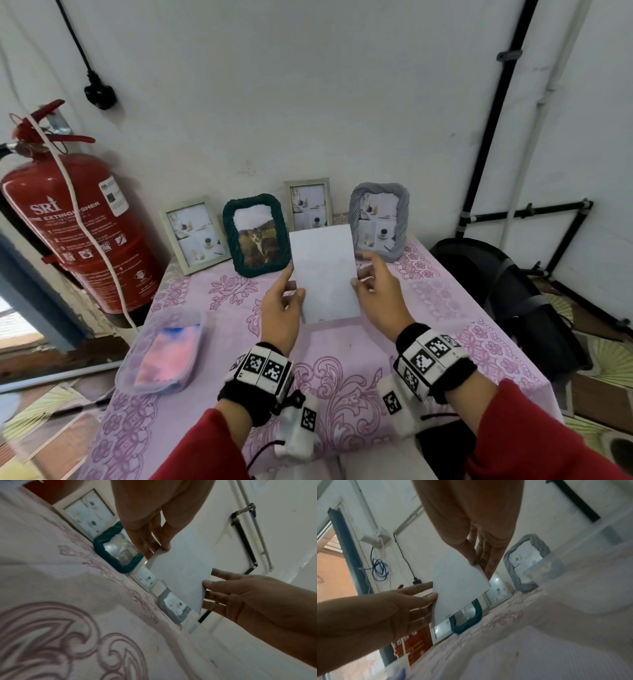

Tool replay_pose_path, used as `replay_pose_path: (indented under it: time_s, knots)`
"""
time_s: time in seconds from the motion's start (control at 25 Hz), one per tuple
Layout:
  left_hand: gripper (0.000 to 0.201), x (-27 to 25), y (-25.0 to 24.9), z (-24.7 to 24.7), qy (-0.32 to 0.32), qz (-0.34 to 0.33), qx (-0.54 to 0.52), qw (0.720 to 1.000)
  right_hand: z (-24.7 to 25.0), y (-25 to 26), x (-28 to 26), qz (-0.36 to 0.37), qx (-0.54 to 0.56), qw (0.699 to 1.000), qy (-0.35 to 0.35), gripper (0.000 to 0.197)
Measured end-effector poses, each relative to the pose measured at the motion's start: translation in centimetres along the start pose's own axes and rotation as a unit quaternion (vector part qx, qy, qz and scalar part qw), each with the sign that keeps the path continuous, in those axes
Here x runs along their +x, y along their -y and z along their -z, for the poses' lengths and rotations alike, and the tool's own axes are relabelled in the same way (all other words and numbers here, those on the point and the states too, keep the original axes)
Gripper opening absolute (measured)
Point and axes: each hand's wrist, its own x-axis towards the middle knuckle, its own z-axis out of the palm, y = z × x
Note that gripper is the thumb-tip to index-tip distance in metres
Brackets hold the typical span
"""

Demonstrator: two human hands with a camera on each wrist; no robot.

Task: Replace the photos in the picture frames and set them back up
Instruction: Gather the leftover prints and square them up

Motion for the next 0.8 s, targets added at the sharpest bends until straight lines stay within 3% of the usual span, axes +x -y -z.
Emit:
replay_pose_path:
  time_s: [0.16, 0.4, 0.52, 0.64, 0.8]
  knots:
    - [0.035, 0.3, -2.2, -3.3, 0.039, -0.024, -0.011, 0.999, 3.6, 0.1, 1.2, 0.004, 0.003, 0.998, -0.064, 0.041]
    - [0.034, 1.1, -3.5, -8.8, 0.13, 0.001, 0.018, 0.991, 9.2, -2.5, 1.2, -0.034, -0.034, 0.988, -0.149, 0.04]
    - [0.037, 1.0, -3.0, -10.6, 0.175, -0.018, 0.095, 0.98, 10.8, -4.6, 0.5, -0.062, -0.065, 0.984, -0.153, 0.041]
    - [0.039, 0.9, -1.8, -11.5, 0.185, 0.003, 0.159, 0.97, 11.4, -6.3, 0.1, -0.067, -0.106, 0.982, -0.144, 0.041]
    - [0.047, 0.4, -0.3, -12.0, 0.214, 0.018, 0.197, 0.957, 11.5, -7.8, -0.1, -0.084, -0.165, 0.978, -0.098, 0.04]
